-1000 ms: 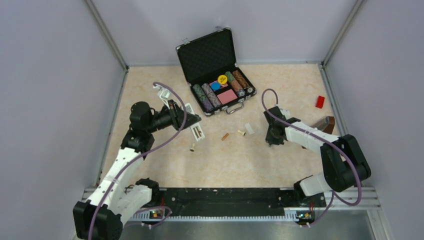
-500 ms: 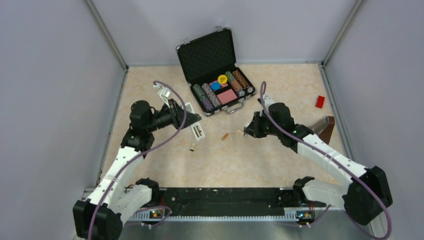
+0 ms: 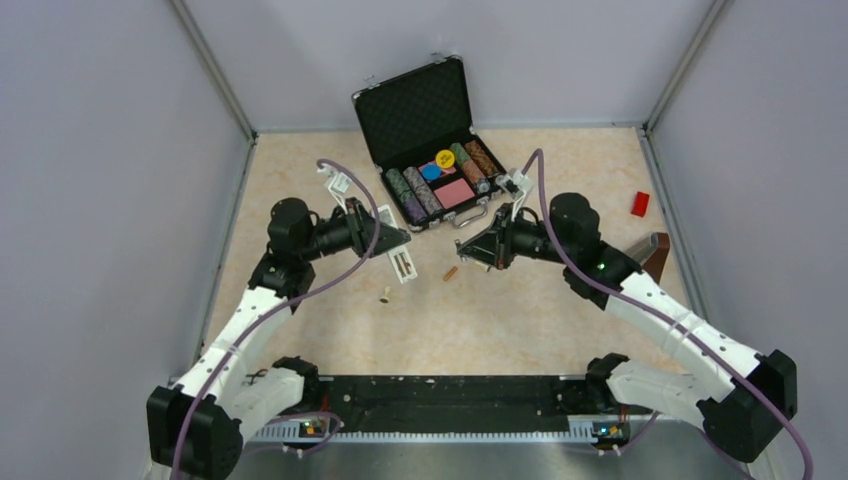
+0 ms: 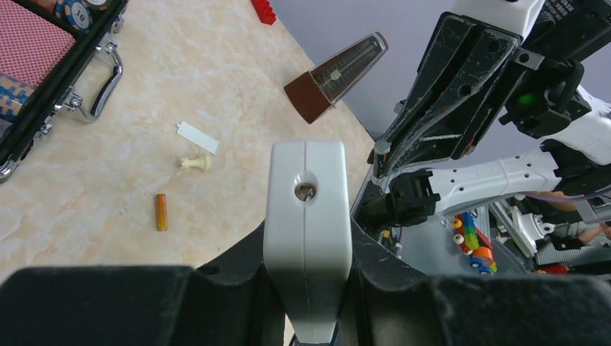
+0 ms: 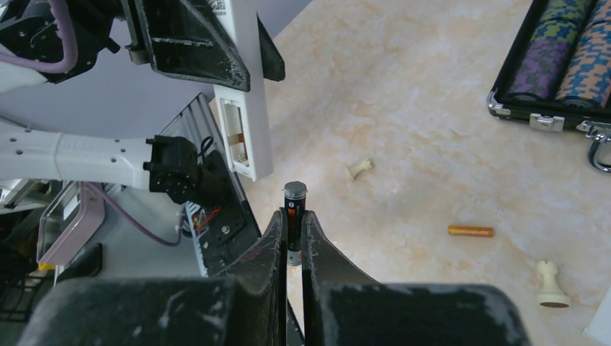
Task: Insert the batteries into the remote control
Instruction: Load the battery into the remote control.
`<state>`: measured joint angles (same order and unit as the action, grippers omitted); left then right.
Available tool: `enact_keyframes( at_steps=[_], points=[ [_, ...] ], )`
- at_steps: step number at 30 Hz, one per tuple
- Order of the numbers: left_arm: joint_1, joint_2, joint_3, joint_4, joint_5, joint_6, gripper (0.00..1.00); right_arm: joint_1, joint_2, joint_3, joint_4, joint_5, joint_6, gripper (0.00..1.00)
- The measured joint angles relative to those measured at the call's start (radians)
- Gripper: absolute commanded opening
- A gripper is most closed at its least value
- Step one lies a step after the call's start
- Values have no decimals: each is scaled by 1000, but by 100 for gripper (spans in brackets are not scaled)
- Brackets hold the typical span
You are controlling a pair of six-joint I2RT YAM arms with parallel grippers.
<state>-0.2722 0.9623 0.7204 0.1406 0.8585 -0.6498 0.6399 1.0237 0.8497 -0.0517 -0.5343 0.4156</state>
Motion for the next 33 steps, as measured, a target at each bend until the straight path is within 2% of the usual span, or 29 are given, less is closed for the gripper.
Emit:
enact_keyframes(
  at_steps=[10,15,21,33],
  points=[
    [-57,52,5,51,-3,-45,0,60,11,-2,21,-56,10,0],
    [-77,139,24,53,-37,-150,0,113,90,87,-123,101,67,0],
    [-91,304,35,37,-38,-293,0,179,153,175,-296,280,213,0],
    [-158,406,75,-37,-40,-330,0,209,261,234,-494,323,338,0]
  ],
)
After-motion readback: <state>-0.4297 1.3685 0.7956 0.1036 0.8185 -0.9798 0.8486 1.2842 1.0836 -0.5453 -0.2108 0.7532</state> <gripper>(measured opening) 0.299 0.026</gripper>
